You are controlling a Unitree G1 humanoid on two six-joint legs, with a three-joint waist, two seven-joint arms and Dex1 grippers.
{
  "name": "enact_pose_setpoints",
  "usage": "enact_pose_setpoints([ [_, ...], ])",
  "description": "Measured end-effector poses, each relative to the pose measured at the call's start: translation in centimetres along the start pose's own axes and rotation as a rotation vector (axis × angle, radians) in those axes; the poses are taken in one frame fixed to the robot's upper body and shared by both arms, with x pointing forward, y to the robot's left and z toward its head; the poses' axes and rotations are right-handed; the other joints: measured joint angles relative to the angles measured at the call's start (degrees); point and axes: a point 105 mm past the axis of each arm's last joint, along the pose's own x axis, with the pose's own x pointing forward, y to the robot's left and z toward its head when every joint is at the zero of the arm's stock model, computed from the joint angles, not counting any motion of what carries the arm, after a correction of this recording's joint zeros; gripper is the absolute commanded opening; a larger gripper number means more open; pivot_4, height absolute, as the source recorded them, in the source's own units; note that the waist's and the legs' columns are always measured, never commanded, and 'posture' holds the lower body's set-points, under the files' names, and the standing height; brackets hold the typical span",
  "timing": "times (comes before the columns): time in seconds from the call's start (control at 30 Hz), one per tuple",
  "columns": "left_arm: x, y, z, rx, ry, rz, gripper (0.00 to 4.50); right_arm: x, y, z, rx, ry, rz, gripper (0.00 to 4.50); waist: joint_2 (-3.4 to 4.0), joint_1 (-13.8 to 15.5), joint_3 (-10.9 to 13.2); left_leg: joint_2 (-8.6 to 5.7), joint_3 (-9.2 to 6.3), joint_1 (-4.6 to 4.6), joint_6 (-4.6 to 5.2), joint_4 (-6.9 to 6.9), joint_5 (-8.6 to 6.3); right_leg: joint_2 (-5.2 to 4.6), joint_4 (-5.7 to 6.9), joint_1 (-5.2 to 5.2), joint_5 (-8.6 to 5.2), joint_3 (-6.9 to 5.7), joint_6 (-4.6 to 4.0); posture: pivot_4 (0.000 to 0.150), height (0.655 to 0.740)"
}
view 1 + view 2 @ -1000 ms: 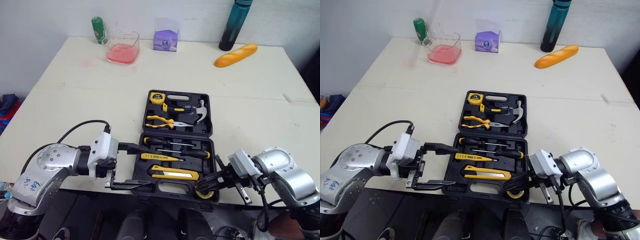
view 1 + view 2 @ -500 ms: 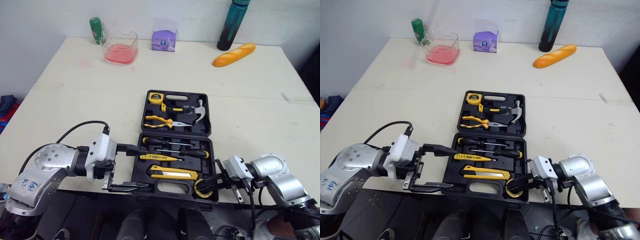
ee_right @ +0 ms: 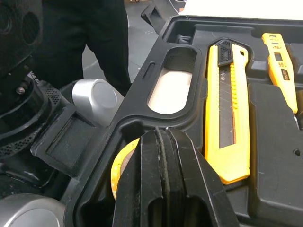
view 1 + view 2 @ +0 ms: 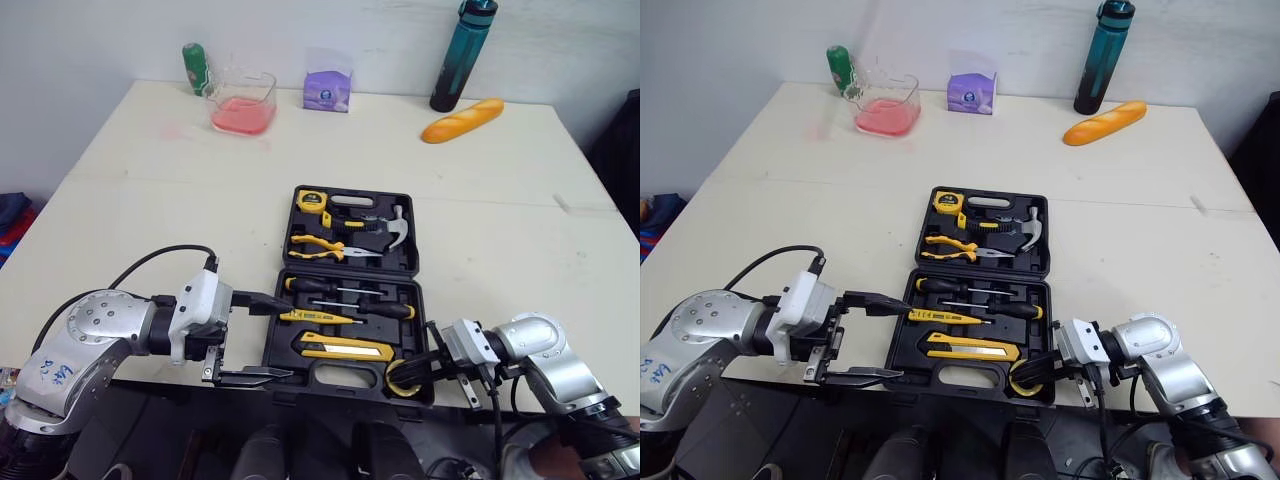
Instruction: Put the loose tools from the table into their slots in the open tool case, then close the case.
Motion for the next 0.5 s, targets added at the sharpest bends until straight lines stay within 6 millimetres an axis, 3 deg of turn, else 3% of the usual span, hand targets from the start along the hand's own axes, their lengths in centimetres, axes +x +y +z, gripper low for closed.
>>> enact_pose_setpoints([
  [0.27,0.0,0.0,0.0,0.003,0.000,0.001,4.50,0.0,-0.4,0.3,0.003,-0.003,-0.011,0.03,0.00,-0.05,0.00,0.21,0.00,-0.01,-0.11,0.00,-0.05,0.00,-0.07,0.00,0.03,0.05,-0.20,0.150,0.7400],
  [0.5,-1.0,0.3,-1.3,-0.029,0.002,0.056,4.50,-0.5,-0.2,1.6,0.157,-0.030,-0.057,0.03,0.37,0.03,0.23,0.31,0.01,-0.20,-0.17,0.00,-0.08,-0.01,-0.05,-0.20,0.00,0.05,-0.33,0.150,0.7400],
])
